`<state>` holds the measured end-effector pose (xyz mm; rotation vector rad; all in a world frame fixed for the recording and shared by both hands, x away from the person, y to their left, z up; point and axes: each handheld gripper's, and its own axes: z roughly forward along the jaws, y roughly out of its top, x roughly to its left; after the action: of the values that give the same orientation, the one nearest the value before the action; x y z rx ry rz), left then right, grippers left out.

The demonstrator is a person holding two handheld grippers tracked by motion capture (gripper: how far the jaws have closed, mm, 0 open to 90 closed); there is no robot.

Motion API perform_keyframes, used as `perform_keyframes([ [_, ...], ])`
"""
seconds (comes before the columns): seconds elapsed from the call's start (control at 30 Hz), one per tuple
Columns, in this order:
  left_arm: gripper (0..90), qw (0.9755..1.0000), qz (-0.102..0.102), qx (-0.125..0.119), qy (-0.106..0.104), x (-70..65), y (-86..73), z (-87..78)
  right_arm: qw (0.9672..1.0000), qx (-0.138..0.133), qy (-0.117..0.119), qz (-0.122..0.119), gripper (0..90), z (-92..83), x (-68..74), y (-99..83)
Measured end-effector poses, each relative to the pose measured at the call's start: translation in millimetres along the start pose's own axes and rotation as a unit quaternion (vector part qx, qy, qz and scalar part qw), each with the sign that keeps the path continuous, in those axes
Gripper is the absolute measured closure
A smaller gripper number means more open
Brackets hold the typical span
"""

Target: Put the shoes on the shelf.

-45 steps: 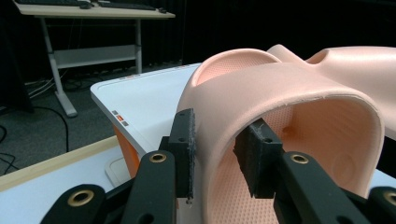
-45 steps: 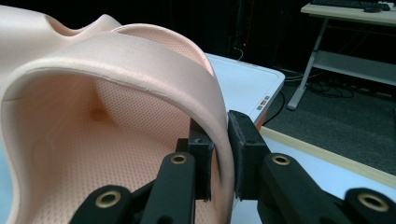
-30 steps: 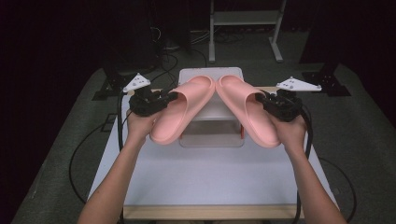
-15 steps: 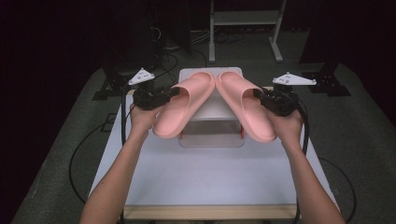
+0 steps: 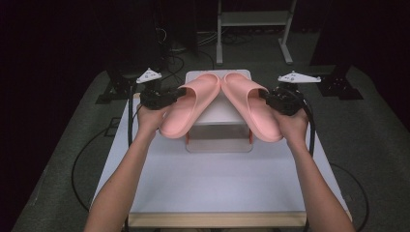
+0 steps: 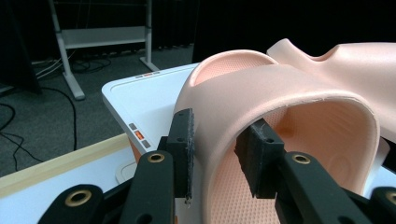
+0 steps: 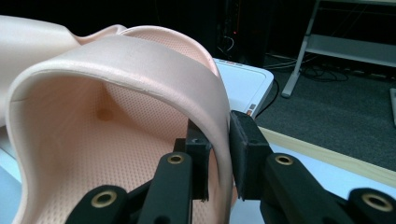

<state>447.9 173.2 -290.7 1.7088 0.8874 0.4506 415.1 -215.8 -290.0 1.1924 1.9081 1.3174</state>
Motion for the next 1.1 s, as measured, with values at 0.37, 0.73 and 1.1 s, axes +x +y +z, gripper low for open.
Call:
perform_keyframes([
  [0.37, 66.9, 0.9999, -0.008, 0.009, 0.006, 5.2, 1.6, 10.0, 0.9999, 0.009, 0.0, 0.005, 77.2, 10.3, -2.2, 4.4],
  [0.73, 66.7, 0.9999, -0.013, 0.005, 0.007, 6.5, 5.1, 12.9, 0.9997, 0.015, -0.016, 0.012, 77.2, 15.9, -8.7, 3.6],
  [1.1, 65.3, 0.9996, -0.028, 0.008, 0.008, 7.3, 5.8, 20.0, 0.9995, 0.019, -0.02, 0.018, 75.7, 21.1, -8.4, 3.1],
])
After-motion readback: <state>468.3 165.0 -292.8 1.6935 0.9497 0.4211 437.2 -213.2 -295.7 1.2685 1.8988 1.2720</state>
